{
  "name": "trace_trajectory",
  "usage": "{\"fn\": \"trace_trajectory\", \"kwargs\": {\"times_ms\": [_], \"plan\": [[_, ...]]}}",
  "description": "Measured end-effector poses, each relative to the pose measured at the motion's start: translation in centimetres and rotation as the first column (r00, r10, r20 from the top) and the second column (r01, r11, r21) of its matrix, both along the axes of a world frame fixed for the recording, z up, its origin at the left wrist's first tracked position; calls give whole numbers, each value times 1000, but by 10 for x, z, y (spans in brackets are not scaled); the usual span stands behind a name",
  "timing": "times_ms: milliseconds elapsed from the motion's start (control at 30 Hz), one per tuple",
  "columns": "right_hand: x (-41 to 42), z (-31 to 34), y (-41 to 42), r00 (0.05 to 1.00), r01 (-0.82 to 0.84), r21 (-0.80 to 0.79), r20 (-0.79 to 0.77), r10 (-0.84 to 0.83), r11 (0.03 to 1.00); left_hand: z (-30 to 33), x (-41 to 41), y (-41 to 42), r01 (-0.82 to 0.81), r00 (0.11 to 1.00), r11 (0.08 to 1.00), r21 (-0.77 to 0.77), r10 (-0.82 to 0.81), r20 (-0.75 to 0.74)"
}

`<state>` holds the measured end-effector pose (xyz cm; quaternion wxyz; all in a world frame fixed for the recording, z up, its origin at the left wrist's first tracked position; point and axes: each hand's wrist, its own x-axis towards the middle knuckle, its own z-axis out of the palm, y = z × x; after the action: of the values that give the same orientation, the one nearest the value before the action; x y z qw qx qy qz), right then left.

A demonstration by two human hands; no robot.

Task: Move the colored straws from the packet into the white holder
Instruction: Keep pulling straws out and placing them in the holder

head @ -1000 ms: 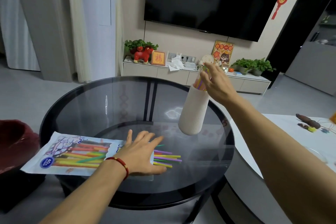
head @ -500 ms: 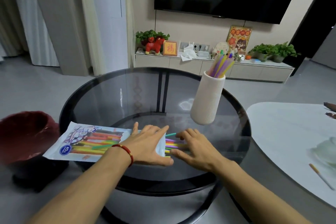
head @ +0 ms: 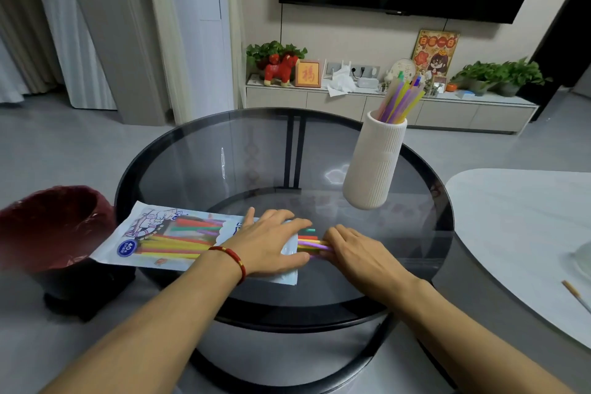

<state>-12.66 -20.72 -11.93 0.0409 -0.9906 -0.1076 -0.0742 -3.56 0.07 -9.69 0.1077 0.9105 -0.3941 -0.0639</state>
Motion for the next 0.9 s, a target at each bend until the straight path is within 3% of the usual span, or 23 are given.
{"fn": "trace_trajectory", "kwargs": {"times_ms": [167,267,333,400,467,567,733,900], "plan": [[-4,0,2,1000,-15,-86,2,15,996,2,-2,1,15,1000,1000,-24,-15,1],[-6,7,-3,998,33,-54,-53,-36,998,5,-2,0,27,1000,1000,-7,-27,0],[-11,15,-12,992,65,64,-116,-57,996,6,-2,0,21,1000,1000,-14,-21,8],[-17,23,-26,981,81,323,-195,-17,943,6,0,1,18,1000,1000,-12,-18,17],[-25,30,-40,958,121,585,-281,61,802,6,1,1,34,999,999,9,-35,14],[-37,38,-55,929,212,793,-345,134,571,5,1,-2,57,998,996,65,-58,8],[-44,43,-76,945,299,910,-323,40,289,3,3,-7,56,998,994,96,-57,9],[-38,39,-78,970,187,965,-211,-119,-183,4,2,-10,40,999,992,118,-41,2]]}}
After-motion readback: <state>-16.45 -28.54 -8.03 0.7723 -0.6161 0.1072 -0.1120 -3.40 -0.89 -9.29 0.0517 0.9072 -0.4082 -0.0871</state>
